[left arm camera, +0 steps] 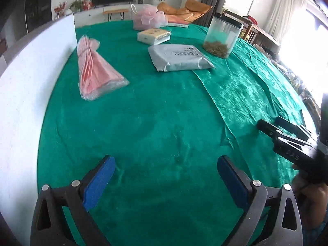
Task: Organize soft objects
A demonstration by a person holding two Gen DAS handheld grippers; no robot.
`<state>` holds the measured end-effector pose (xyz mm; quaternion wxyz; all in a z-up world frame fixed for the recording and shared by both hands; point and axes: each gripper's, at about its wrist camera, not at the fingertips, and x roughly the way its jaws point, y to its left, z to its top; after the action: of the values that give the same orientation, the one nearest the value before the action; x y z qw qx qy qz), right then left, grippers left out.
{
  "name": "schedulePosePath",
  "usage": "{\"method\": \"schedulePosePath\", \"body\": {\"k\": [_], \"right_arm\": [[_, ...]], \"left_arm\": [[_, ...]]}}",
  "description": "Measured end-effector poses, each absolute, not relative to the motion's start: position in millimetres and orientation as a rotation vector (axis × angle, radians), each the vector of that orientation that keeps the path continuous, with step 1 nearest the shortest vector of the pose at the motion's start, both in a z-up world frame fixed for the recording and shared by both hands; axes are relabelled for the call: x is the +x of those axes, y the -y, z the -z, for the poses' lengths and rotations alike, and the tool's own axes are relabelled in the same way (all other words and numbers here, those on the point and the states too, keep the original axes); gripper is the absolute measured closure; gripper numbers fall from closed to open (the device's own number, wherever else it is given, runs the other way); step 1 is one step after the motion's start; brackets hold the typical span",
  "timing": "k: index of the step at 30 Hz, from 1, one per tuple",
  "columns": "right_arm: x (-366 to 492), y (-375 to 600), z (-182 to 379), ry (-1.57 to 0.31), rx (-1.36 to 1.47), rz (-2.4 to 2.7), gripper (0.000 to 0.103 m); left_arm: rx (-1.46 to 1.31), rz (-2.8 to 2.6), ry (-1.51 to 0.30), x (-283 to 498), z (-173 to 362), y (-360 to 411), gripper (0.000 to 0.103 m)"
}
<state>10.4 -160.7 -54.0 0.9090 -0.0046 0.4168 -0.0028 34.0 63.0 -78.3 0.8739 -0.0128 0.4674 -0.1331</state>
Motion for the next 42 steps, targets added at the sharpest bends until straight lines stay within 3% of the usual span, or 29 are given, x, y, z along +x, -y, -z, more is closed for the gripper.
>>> {"method": "schedulePosePath", "body": {"k": [4, 42], "right_arm": [[12, 160, 56, -0.864, -0.007, 0.009, 0.022], [13, 160, 58, -0.863, -0.007, 0.009, 0.021]], "left_arm": [[0.087, 0.210, -0.976, 52, 89, -53, 0.000], [0.077, 0.194, -0.948, 53, 89, -54, 0.000]]}}
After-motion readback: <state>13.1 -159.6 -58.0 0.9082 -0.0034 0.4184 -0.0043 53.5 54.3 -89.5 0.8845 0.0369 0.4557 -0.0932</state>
